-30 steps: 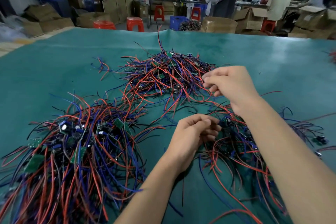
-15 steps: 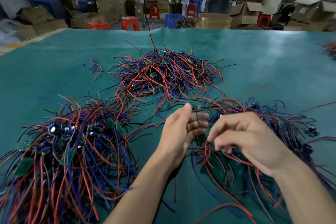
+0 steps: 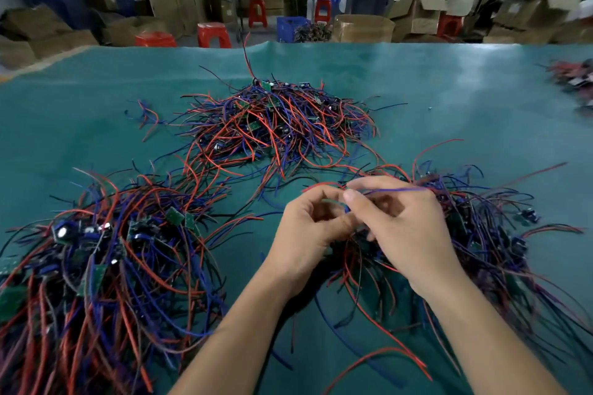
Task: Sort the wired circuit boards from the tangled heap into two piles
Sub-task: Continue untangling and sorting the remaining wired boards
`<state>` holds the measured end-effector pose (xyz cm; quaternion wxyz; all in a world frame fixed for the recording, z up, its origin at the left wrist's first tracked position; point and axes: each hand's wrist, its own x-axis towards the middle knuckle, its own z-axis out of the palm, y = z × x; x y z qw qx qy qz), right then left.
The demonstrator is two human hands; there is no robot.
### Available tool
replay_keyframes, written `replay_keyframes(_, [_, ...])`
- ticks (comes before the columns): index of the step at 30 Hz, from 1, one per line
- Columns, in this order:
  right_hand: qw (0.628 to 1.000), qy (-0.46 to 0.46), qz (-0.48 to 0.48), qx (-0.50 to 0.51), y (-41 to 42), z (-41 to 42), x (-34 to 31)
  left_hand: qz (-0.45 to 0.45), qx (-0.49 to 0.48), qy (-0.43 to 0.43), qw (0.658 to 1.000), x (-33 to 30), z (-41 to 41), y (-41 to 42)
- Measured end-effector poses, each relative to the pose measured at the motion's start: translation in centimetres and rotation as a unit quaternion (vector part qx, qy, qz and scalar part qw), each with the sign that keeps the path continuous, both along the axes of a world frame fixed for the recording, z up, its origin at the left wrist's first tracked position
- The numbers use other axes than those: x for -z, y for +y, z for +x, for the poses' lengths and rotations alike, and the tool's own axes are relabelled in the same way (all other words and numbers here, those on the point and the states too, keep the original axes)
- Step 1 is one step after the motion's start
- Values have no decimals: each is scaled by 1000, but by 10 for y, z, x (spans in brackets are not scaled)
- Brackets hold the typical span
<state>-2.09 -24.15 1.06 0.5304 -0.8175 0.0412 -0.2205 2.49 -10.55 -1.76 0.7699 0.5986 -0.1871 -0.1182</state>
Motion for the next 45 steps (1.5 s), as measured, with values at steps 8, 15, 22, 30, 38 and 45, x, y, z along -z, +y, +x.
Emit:
replay_keyframes(8, [989,-54,140,-10,-7,3,0,-72,50,109,990,-11,-1,0])
replay_keyframes(15, [990,-40,134,-5,-4,4,2,-18,83,44,995,-10,-5,1])
replay_keyframes(22, [994,-73,63,54,-7,0,-1,0,100,66,993,-7,-3,0])
replay_keyframes(30, [990,-98,-57,82,-7,1,-1,13,95,50,994,-5,-3,-3])
replay_keyframes(38, [994,-91,41,37,-10,1,-1,5,78,40,996,-4,-2,0])
replay_keyframes(45, [992,-93,-59,55,-19,0,-7,30,67,36,997,-4,-3,-1])
